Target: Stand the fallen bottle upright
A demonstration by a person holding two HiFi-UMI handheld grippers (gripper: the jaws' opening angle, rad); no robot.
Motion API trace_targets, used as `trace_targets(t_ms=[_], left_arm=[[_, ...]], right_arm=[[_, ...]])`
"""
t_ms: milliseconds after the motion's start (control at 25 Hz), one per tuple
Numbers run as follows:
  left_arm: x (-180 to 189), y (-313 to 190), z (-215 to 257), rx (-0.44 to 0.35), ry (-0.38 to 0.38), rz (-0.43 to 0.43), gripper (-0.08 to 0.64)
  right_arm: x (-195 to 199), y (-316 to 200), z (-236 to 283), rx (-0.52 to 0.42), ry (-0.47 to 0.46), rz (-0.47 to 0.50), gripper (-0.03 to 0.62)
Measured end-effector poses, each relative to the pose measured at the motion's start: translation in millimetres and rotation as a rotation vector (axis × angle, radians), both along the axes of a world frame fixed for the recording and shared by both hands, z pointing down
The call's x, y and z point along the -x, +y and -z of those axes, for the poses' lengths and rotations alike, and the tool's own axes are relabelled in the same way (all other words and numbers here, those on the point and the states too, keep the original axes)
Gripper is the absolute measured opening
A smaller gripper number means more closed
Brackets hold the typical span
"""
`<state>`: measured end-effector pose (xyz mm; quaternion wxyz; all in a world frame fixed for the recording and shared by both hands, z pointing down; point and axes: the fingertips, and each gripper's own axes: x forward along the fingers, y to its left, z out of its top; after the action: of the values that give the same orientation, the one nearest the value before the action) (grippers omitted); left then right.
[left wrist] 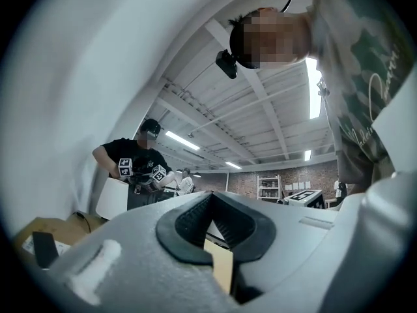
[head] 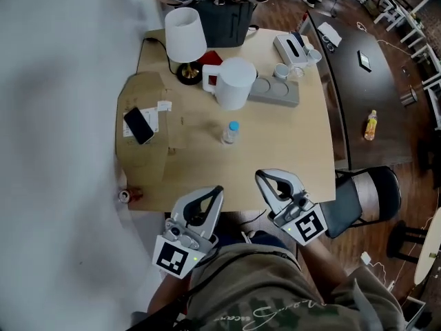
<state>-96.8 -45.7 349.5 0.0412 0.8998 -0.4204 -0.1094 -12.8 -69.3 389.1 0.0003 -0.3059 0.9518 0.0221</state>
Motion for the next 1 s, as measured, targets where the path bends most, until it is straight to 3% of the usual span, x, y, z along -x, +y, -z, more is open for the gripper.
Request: trace_targets(t_ms=[200, 400, 520, 760, 920, 1000], left_arm=[[-38, 64, 4, -0.013, -0.047, 0.084, 0.003], [-95, 132, 12, -0.015, -0.078, 0.141, 0.005], [-116, 172, 20, -0.018, -0.099, 0.132, 0.005], [-112, 219, 29, -0.026, -0.085, 0.138, 0.004], [-98, 231, 37, -0.027, -0.069, 0.141, 0.004], [-89, 236, 43, -0.041, -0.080, 0.139, 0.004]], right_arm=[[-48, 62, -2, -0.034, 0.007, 0.008, 0.003], [-113, 128, -3, 0.035, -0.026, -0.042, 0.003], [-132, 164, 9, 0.048, -0.018, -0.047, 0.003], [-126, 212, 30, 0.045, -0.021, -0.039, 0.003], [-107, 225, 49, 0.044, -0.068, -0.082, 0.003], [-97, 231, 53, 0.041, -0.049, -0.108, 0.003]])
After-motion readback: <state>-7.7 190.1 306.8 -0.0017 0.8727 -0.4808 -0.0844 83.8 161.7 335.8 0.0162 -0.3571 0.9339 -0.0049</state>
